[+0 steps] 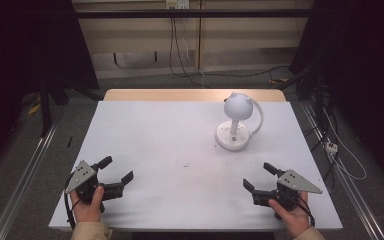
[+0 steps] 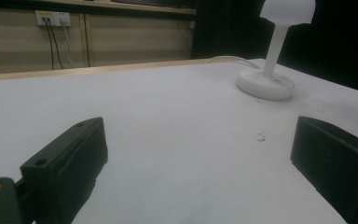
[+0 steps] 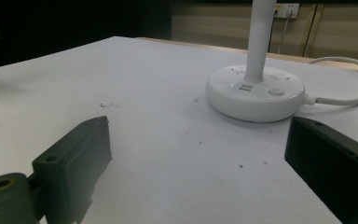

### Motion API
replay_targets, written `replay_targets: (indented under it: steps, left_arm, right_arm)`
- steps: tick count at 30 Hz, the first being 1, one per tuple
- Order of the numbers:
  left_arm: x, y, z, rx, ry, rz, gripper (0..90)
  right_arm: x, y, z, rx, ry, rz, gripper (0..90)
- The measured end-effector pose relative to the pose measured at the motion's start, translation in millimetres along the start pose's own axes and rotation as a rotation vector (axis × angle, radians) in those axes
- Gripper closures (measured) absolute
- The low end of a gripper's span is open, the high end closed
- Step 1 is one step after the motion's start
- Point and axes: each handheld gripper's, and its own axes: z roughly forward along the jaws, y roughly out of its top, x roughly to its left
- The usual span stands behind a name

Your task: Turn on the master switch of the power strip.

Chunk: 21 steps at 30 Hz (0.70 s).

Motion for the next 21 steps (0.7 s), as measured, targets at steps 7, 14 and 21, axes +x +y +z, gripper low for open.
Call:
replay_targets:
  steps: [7, 14, 21]
  left_arm:
    - [-0.9, 0.5, 0.7, 0.002, -0.005, 0.011, 3.4]
    - [-0.7, 0.8, 0.1, -0.001, -0.010, 0.017, 3.4]
    - [-0.7, 0.8, -0.3, -0.004, -0.014, 0.018, 3.4]
  right_arm:
    - [-2.2, 2.1, 3.2, 0.002, -0.013, 0.003, 6.7]
    - [-5.2, 3.6, 8.4, 0.009, -0.015, 0.016, 6.4]
    - [-11.6, 7.0, 18.8, 0.024, -0.025, 0.004, 5.8]
